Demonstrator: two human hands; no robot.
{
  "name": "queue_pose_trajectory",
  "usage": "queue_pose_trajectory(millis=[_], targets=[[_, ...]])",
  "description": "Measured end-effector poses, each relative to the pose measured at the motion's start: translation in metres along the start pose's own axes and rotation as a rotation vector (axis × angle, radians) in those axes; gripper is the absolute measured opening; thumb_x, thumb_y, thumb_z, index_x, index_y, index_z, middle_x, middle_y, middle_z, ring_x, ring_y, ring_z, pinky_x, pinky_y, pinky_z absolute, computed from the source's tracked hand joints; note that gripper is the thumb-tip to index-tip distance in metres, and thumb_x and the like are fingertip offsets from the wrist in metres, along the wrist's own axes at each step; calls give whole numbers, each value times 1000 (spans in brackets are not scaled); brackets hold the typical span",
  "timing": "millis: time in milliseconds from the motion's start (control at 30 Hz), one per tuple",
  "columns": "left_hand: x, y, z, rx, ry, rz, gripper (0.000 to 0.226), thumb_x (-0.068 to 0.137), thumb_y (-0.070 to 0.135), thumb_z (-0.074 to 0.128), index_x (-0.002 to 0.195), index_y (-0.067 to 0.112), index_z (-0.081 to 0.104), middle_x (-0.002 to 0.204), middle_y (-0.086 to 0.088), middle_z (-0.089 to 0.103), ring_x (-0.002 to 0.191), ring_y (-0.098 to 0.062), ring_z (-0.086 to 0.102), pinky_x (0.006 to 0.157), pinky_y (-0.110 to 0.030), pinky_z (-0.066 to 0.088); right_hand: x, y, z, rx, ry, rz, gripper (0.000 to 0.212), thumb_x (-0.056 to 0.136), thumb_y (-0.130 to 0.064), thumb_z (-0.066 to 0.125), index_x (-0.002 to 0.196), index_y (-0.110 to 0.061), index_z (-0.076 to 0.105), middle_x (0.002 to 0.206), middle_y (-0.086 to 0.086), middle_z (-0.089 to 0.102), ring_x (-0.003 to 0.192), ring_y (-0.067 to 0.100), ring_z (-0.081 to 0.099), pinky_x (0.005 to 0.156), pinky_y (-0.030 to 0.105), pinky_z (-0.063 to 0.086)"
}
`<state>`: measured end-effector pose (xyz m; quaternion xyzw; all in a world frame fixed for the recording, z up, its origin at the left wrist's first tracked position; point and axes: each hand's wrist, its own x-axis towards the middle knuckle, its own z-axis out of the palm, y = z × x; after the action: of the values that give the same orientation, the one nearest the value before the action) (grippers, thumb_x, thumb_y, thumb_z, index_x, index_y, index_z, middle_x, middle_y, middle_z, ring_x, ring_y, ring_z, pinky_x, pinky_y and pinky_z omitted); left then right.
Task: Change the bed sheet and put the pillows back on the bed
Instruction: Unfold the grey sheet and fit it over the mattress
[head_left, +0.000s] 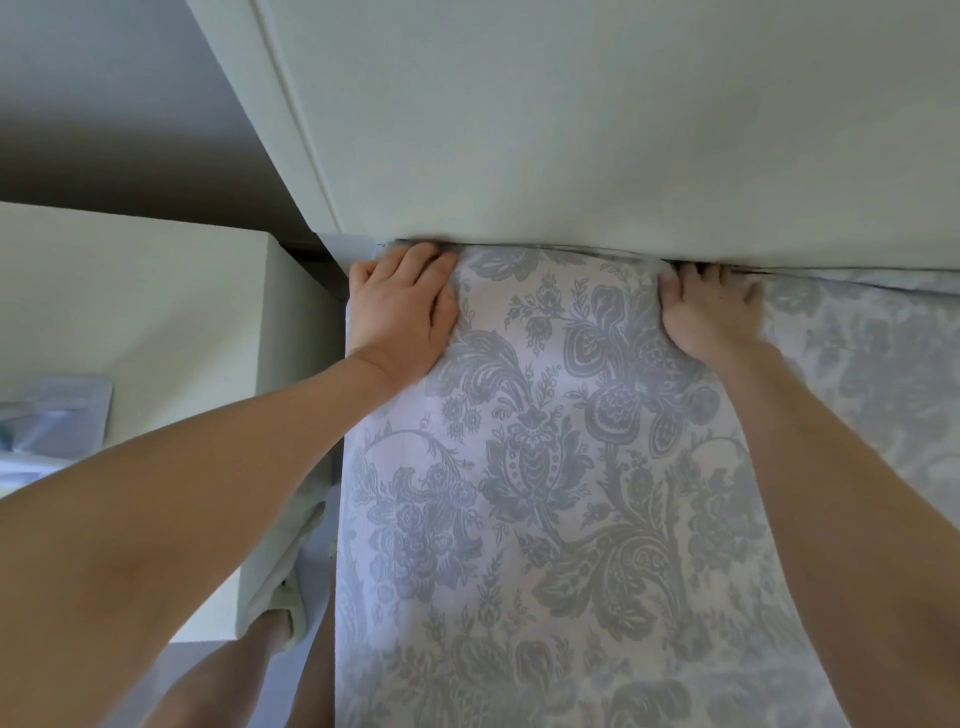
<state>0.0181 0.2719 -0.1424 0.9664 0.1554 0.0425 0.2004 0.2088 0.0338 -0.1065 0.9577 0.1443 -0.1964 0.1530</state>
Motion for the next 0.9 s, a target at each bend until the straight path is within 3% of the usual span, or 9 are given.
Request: queue_pose_trajectory(millis=[167,233,333,400,467,567,733,800,900], targets=[[8,-4,-18,-236,-98,-116,45,93,34,33,129,22,58,131,6,57,124,-17,46,100,-30,29,-28,-67,-21,86,99,-145,48,101,-29,26,101,2,62,102,25,62,104,40,57,91,41,37],[11,-4,-29,-563,-174,-279,36,94,24,46,127,20,61,128,7,59,120,-12,50,103,-23,33,-37,-87,-17,77,64,-195,50,101,-33,25,121,3,52,125,28,53,119,40,47,101,45,32],[15,-7,-58,-1065,-235,-623,25,90,9,55,111,14,69,98,5,66,88,-9,58,86,-23,48,-40,-84,-23,93,-35,-128,53,100,-37,21,135,-3,42,140,23,42,131,37,36,110,53,19],[9,-15,-77,-1086,-104,-680,22,87,4,54,90,17,71,86,4,65,79,-9,55,79,-24,48,-60,-82,-36,151,140,-132,38,98,-28,27,107,-5,57,107,19,60,108,36,54,97,47,34],[-11,-23,-90,-1060,-7,-744,25,84,4,52,77,22,67,82,4,64,79,-12,54,77,-25,48,-101,-86,-40,194,370,-177,25,93,-16,34,75,-9,50,63,6,49,67,30,54,61,33,37],[-68,-28,-94,-1025,-79,-840,24,88,6,49,77,22,63,82,4,63,85,-14,57,83,-28,52,-193,-98,-21,275,340,-253,23,85,-8,41,63,-10,47,52,1,45,47,21,44,43,27,29],[-188,-25,-94,-868,-425,-761,20,92,12,50,84,24,64,86,1,66,87,-24,64,82,-39,55,-356,-104,52,400,123,-234,21,83,-17,37,62,-20,33,52,-6,36,47,17,35,46,28,26],[-226,-20,-106,-785,-526,-633,16,93,16,51,91,22,66,83,1,66,78,-24,62,71,-37,54,-415,-106,75,432,42,-119,26,87,-17,42,62,-15,50,57,-2,51,52,22,49,47,34,41],[-267,-9,-132,-687,-587,-454,15,93,18,51,95,18,66,81,-3,66,69,-18,57,59,-27,45,-492,-109,82,539,-32,94,17,92,-16,56,98,-10,71,94,5,71,86,27,66,76,37,50]])
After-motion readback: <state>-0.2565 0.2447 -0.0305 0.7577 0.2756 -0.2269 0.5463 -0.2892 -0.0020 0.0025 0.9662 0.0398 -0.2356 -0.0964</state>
